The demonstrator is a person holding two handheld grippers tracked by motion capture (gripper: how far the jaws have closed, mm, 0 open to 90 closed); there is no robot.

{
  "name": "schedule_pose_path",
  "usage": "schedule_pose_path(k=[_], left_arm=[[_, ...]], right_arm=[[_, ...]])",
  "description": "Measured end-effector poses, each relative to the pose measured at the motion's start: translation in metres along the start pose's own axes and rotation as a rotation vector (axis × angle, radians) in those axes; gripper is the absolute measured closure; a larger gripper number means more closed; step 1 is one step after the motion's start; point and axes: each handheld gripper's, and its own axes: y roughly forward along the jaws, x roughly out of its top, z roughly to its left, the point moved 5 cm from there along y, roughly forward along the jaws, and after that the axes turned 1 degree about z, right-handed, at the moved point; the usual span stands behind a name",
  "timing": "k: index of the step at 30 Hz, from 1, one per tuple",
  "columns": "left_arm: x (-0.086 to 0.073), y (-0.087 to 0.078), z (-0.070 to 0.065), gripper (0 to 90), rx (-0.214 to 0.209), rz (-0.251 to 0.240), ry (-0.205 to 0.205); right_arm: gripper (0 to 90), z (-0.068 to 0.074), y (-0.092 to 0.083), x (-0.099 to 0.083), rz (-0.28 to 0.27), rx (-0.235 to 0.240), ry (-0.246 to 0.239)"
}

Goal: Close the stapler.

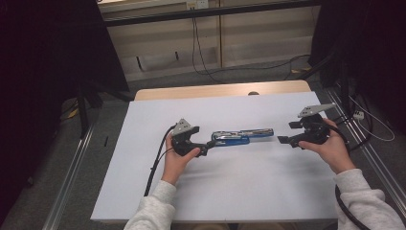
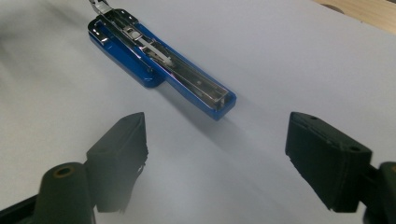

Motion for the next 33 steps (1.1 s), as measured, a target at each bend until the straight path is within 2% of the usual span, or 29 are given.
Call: schedule_pose_path(k=[1, 4, 10, 13, 14, 15, 16, 17, 18, 20, 23, 24, 27, 28, 29, 33], left_arm=[[0.000, 0.000, 0.000, 13.4, 0.011, 0.006, 0.006], [-0.001, 0.001, 0.001, 16.6, 0.011, 0.020, 0.019], [-0.005, 0.003, 0.004, 33.6, 0.035, 0.060, 0.020], [-0.006, 0.005, 0.007, 50.2, 0.046, 0.079, 0.007], [-0.007, 0.005, 0.007, 53.5, 0.042, 0.088, 0.007], [-0.008, 0.005, 0.008, 53.5, 0.052, 0.095, 0.009], [-0.008, 0.006, 0.009, 61.5, 0.059, 0.101, 0.009], [-0.009, 0.006, 0.009, 61.5, 0.060, 0.108, 0.005], [-0.010, 0.006, 0.010, 64.6, 0.068, 0.117, 0.008], [-0.011, 0.007, 0.010, 70.6, 0.060, 0.123, -0.011], [-0.013, 0.008, 0.010, 77.9, 0.068, 0.143, -0.013], [-0.013, 0.008, 0.011, 82.6, 0.069, 0.143, -0.017], [-0.015, 0.010, 0.013, 87.4, 0.095, 0.169, -0.020], [-0.016, 0.011, 0.013, 87.4, 0.079, 0.169, -0.031], [-0.017, 0.011, 0.014, 88.6, 0.093, 0.175, -0.031], [-0.018, 0.013, 0.015, 90.0, 0.096, 0.184, -0.038]], right_arm=[[26.4, -0.001, -0.001, -0.001, -0.004, -0.005, 0.003], [28.5, -0.002, -0.002, -0.002, -0.003, -0.016, 0.004], [39.6, -0.004, 0.000, -0.007, 0.013, -0.019, 0.019], [54.4, -0.005, 0.001, -0.010, 0.025, -0.032, 0.011], [59.0, -0.004, 0.001, -0.010, 0.034, -0.031, 0.010], [59.0, -0.004, 0.001, -0.010, 0.034, -0.031, 0.010], [65.6, -0.005, 0.002, -0.012, 0.045, -0.047, 0.004], [65.6, -0.005, 0.002, -0.012, 0.045, -0.047, 0.004], [70.2, -0.005, 0.002, -0.012, 0.048, -0.047, 0.005], [74.2, -0.005, 0.003, -0.014, 0.060, -0.053, 0.000], [82.2, -0.005, 0.006, -0.016, 0.070, -0.057, -0.008], [88.6, -0.006, 0.008, -0.017, 0.076, -0.061, -0.001], [90.0, -0.007, 0.009, -0.018, 0.081, -0.071, 0.013], [90.0, -0.007, 0.009, -0.017, 0.075, -0.074, 0.016], [90.0, -0.006, 0.010, -0.017, 0.073, -0.074, 0.010], [90.0, -0.005, 0.016, -0.017, 0.096, -0.082, -0.002]])
